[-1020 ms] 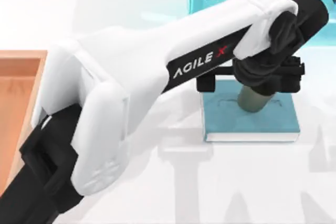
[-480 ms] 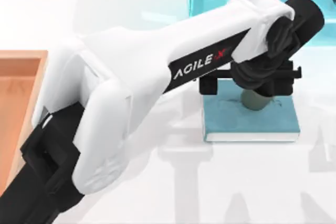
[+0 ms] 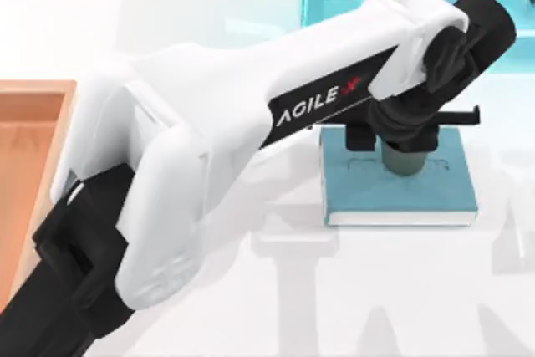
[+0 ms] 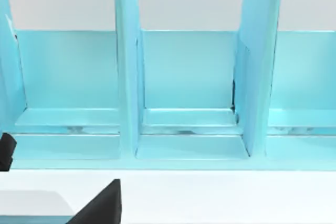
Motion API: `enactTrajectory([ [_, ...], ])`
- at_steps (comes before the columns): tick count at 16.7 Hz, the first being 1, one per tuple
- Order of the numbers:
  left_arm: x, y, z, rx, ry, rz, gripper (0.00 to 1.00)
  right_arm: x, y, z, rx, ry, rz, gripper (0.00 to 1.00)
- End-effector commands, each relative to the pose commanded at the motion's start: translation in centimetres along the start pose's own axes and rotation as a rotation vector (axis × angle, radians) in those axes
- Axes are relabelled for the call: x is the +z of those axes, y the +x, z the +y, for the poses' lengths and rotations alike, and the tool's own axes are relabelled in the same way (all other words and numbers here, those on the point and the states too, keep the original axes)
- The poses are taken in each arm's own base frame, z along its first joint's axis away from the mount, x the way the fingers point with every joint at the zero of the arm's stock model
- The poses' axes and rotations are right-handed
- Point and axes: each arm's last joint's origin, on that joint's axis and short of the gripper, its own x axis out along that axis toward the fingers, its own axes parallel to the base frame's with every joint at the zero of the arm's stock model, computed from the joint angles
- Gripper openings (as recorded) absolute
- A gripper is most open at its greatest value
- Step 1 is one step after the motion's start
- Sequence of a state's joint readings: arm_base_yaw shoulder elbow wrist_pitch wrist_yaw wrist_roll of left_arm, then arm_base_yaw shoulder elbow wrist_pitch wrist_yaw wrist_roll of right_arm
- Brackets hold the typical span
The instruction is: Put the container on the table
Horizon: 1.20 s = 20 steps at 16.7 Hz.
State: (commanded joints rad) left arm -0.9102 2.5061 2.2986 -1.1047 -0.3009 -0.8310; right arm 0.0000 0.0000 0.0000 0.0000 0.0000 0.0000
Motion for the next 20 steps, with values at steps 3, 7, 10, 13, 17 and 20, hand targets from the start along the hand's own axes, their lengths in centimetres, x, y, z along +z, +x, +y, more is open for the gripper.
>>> enactTrajectory([
  [3,0.0,0.0,0.0,0.000,0.000,0.000,0.00,0.0,0.0,0.0,0.000,0.000,0.000,1.00],
  [7,0.0,0.0,0.0,0.000,0.000,0.000,0.00,0.0,0.0,0.0,0.000,0.000,0.000,1.00],
  [10,0.0,-0.3,-0.1,-0.007,0.002,-0.004,0.00,0.0,0.0,0.0,0.000,0.000,0.000,1.00],
  [13,-0.1,-0.5,-0.4,0.001,0.014,0.003,0.00,0.0,0.0,0.0,0.000,0.000,0.000,1.00],
  [17,0.7,-2.4,-0.6,0.004,0.017,0.005,0.00,0.0,0.0,0.0,0.000,0.000,0.000,1.00],
  [20,1.6,-4.3,-0.3,-0.006,0.005,-0.004,0.00,0.0,0.0,0.0,0.000,0.000,0.000,1.00],
])
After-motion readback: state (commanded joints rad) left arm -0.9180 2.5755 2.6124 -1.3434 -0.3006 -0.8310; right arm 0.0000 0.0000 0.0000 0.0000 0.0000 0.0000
